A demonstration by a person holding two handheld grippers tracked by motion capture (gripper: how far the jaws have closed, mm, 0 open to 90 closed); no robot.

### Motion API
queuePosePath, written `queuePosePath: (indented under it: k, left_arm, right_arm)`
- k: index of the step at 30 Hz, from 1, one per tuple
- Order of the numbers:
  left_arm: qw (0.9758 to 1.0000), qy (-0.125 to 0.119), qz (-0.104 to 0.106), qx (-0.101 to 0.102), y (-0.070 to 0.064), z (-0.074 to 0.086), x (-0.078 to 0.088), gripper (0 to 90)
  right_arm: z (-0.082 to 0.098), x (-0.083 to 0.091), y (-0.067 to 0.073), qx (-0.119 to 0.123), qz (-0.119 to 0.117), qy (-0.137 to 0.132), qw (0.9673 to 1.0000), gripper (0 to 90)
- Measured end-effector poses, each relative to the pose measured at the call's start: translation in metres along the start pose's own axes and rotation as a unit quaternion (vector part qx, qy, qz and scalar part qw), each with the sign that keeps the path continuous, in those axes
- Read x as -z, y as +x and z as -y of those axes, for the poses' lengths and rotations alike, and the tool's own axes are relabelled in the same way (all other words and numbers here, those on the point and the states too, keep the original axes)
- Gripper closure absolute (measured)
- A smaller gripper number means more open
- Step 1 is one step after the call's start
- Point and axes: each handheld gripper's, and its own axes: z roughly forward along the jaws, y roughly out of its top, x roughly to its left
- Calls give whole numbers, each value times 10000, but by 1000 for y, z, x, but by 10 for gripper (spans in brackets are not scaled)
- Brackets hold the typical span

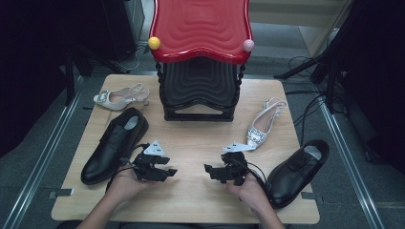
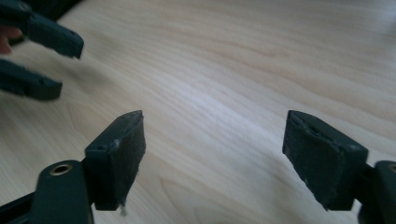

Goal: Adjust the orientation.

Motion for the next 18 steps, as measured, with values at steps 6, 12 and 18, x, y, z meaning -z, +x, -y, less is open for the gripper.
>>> queuePosePath:
  k: [6, 12, 18]
  left_arm:
    - [9997, 72, 204, 93, -1, 0, -3, 445]
    - [9998, 11, 183, 106, 2, 0, 0, 413]
    - [9995, -89, 106, 267, 12, 2, 7, 369]
  right_arm:
    - [8, 17, 7, 870, 17, 18, 9962, 219]
    - [5, 6, 9, 1157, -302, 208, 9926, 381]
    - [4, 9, 7, 1145, -381, 62, 9927, 368]
